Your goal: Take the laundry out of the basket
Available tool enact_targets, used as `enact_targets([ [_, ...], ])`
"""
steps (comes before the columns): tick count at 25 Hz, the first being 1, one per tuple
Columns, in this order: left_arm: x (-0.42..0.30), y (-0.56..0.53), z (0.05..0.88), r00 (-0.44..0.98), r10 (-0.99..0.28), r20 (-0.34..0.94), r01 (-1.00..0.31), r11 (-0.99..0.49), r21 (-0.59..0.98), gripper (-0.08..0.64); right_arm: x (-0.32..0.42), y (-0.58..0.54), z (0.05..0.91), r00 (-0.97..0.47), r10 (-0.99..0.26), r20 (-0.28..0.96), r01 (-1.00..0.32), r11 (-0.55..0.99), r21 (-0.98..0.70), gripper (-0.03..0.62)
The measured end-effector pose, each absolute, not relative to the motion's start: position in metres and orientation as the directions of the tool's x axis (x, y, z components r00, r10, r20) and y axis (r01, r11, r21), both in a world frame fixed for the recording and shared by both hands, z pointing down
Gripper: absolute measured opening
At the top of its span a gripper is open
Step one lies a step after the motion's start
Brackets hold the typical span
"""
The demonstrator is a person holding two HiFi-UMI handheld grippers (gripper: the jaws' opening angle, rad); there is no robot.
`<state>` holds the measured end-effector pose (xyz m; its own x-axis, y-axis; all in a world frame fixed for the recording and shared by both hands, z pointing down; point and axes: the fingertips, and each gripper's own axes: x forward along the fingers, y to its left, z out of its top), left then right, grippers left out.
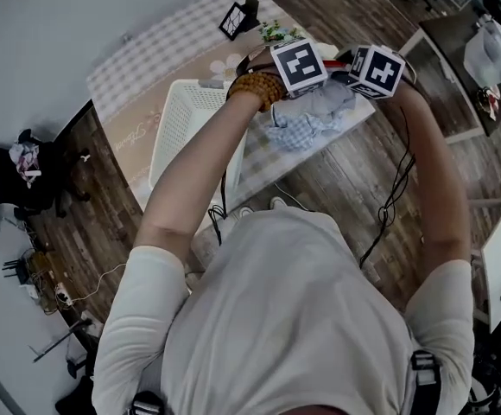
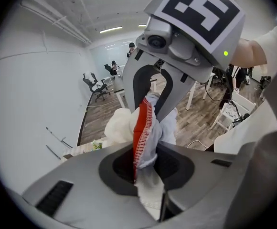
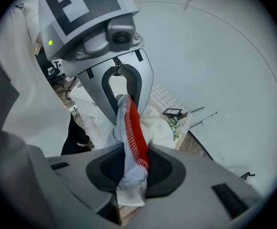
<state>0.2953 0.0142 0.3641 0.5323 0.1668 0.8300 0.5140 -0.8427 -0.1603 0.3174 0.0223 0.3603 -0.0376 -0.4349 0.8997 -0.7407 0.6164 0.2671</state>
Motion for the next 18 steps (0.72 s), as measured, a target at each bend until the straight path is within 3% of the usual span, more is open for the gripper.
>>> enact_targets([
  [8, 0.306, 0.03, 0.372, 0.523, 0.223, 0.823, 0.552, -0.824, -0.127, 0.083, 0.326, 0.029, 0.374, -0.045, -0.433, 0.9, -0.762, 0.597, 0.249, 0.104],
  [11, 0.323, 0.017, 0.381, 0.573, 0.172, 0.802, 0.537, -0.818, -0.208, 0.083, 0.328, 0.025, 0.393, -0.061, -0.417, 0.907, -0.762, 0.606, 0.228, 0.106],
  [18, 0.314, 0.013, 0.475, 0.414, 0.195, 0.889, 0.515, -0.856, -0.052, 0.083, 0.333, 0.016, 0.472, -0.131, -0.354, 0.926, -0.774, 0.62, 0.128, 0.106],
])
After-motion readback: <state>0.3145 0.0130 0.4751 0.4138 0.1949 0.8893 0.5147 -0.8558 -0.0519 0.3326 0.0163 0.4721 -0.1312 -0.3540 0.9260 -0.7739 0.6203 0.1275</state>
